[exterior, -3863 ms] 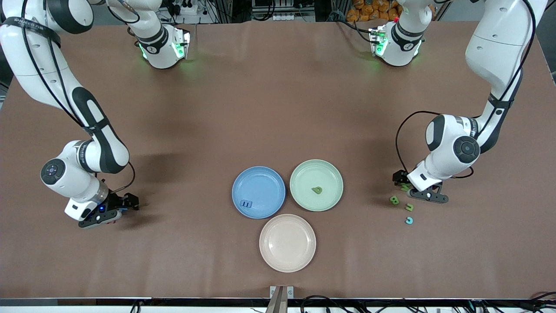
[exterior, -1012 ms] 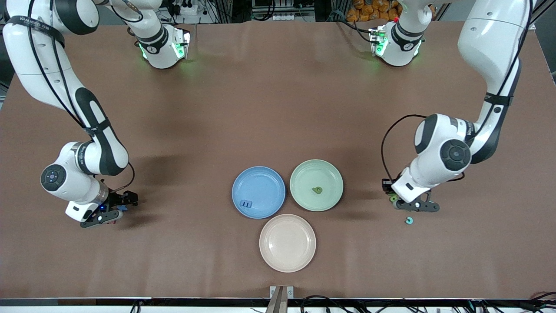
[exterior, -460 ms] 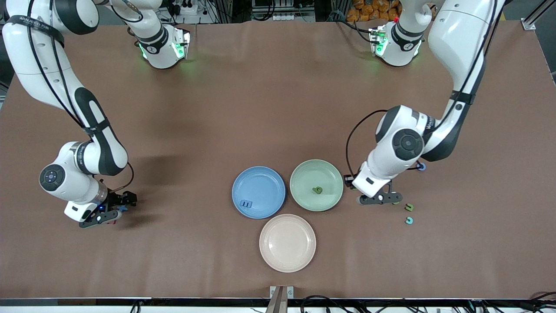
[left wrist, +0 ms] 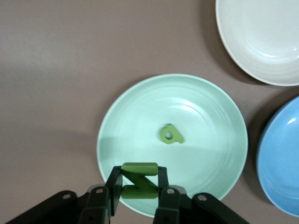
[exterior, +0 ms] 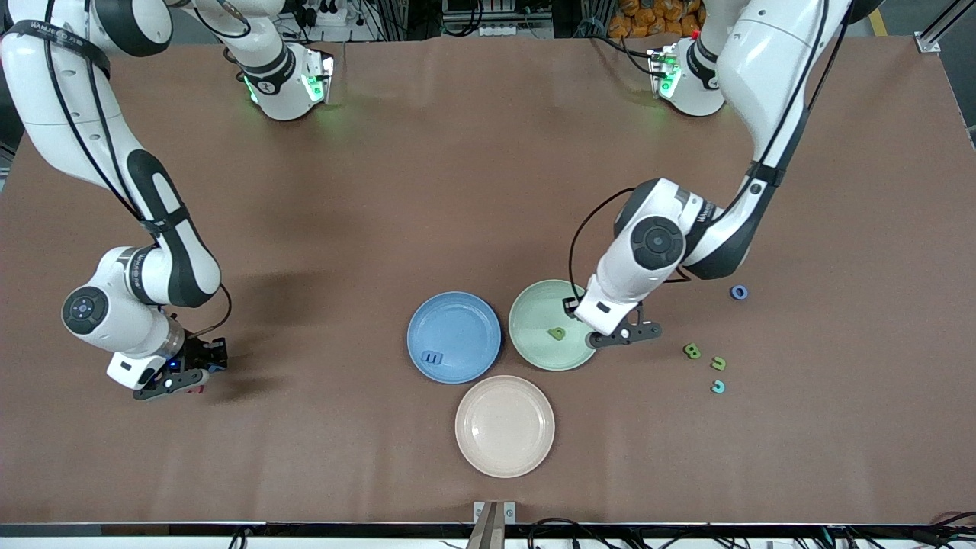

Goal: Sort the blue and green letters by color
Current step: 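Place green N on the green plate while the right gripper grasps blue X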

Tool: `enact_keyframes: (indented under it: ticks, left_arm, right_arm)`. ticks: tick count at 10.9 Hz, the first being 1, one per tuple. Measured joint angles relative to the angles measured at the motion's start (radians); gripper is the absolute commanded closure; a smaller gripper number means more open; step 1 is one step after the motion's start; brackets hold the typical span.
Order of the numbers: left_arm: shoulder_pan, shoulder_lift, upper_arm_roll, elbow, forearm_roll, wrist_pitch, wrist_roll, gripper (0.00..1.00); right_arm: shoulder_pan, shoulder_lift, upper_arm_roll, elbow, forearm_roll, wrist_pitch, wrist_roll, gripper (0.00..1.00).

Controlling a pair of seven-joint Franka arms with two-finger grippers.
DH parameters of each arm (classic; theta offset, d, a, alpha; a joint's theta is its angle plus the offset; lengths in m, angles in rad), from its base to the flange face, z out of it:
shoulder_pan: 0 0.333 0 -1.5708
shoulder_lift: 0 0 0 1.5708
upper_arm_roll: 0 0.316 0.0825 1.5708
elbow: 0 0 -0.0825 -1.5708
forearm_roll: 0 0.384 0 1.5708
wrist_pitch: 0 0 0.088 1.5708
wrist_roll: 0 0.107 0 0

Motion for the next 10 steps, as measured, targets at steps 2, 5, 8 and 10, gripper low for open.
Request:
enact_keyframes:
  ticks: [2,5,8,10]
  left_arm:
    - [-0.026,0.019,0.0,0.016,0.0,0.0,-0.047,0.68]
    - [-0.033,0.032,0.001,0.022,0.0,0.0,-0.079,0.0]
    - [-0.033,0.033,0.003,0.033,0.0,0.0,-0.097,0.0]
    - [-0.033,0.033,0.004,0.039,0.0,0.0,-0.108,0.0]
  right_arm:
    - [-0.001,0.0,-0.001,0.0,0.0,0.0,0.0,1.0]
    - [0.002,-0.004,0.007,0.022,0.001,-0.037,0.027,1.0]
    - [0.039,-0.007,0.041,0.061,0.001,-0.081,0.168,1.0]
    - [0.1,-0.007,0.046,0.076,0.001,-0.089,0.296,1.0]
